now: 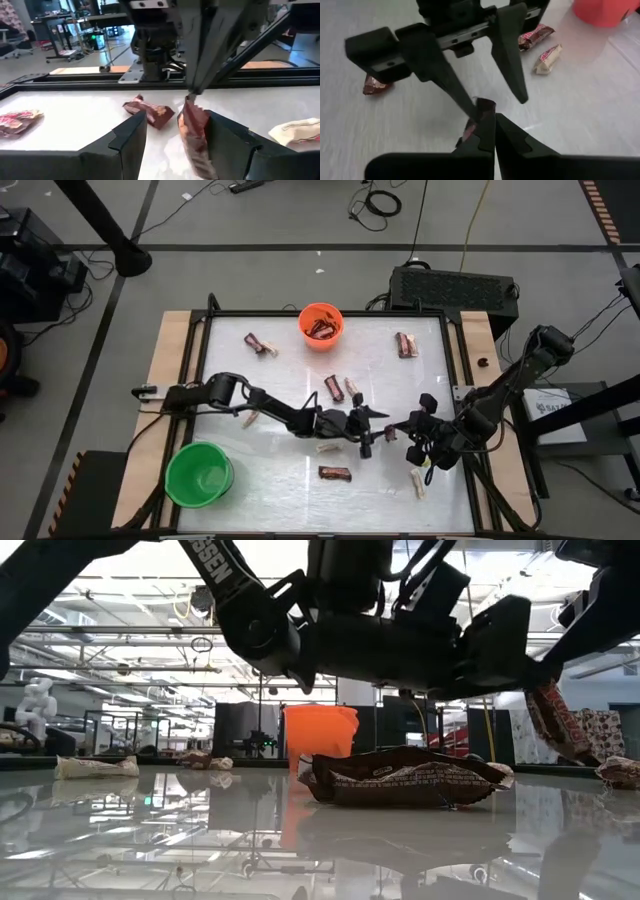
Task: Sort candy by brand, put in halloween buckets
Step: Put the brown chocolate bar into the orange bucket
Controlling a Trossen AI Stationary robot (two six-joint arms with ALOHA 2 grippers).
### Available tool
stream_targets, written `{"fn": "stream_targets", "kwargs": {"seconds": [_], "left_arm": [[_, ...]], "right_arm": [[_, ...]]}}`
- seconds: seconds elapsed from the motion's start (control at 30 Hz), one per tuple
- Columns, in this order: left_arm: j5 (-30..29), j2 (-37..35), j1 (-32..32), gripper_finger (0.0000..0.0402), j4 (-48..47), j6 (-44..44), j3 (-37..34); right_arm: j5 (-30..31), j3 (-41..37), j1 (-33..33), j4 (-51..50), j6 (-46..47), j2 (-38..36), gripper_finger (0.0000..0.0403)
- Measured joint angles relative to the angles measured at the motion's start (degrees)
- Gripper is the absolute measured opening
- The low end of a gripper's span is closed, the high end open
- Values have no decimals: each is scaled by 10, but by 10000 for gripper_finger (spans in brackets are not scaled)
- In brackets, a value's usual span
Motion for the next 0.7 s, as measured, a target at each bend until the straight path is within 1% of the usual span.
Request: {"fn": "stream_targets", "kwargs": {"seconds": [0.23, 0.37, 0.5, 0.57, 0.67, 0.7], "left_arm": [[-1, 0, 1, 197, -15, -4, 0], [-1, 0, 0, 173, -14, -4, 0], [-1, 0, 1, 124, -15, -4, 0], [-1, 0, 1, 89, -21, -2, 0], [-1, 0, 2, 25, -26, -3, 0], [-1, 0, 3, 14, -27, -3, 0]], "right_arm": [[-1, 0, 0, 0, 0, 0, 0], [-1, 0, 0, 0, -2, 0, 0], [-1, 0, 0, 0, -7, 0, 0], [-2, 0, 0, 0, -15, 0, 0], [0, 0, 0, 0, -17, 0, 0], [0, 0, 0, 0, -17, 0, 0]]}}
